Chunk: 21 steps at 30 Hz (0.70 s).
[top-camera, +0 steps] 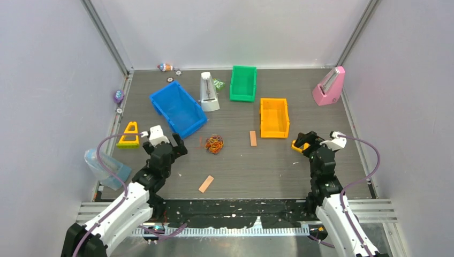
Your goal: Untangle the cables
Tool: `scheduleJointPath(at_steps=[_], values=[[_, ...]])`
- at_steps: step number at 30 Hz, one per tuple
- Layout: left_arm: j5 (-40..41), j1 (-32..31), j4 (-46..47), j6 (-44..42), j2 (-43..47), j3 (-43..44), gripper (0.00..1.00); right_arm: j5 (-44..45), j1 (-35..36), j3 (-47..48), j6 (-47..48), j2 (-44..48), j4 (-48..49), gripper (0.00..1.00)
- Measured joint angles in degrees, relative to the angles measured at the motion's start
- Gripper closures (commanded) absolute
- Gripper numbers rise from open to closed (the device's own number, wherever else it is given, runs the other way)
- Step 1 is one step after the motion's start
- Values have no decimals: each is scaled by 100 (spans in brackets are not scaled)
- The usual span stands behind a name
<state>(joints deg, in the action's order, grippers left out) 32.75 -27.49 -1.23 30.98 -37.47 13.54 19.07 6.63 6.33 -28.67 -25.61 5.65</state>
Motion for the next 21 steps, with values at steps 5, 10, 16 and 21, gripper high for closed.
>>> scheduleJointPath(at_steps=[5, 10, 16, 21], values=[[-549, 0, 59, -297, -214, 144, 1, -13, 0, 0, 0, -4, 11, 5], [-1650, 0, 511, -772, 144, -103, 1, 13, 0, 0, -20, -4, -31, 5], [-2990, 0, 1167, -1163, 37, -350, 2, -573, 0, 13, 138, -363, 79, 5], [-3930, 0, 1386, -1320, -973, -66, 3, -1473, 162, 304, 356, -1314, 227, 5]])
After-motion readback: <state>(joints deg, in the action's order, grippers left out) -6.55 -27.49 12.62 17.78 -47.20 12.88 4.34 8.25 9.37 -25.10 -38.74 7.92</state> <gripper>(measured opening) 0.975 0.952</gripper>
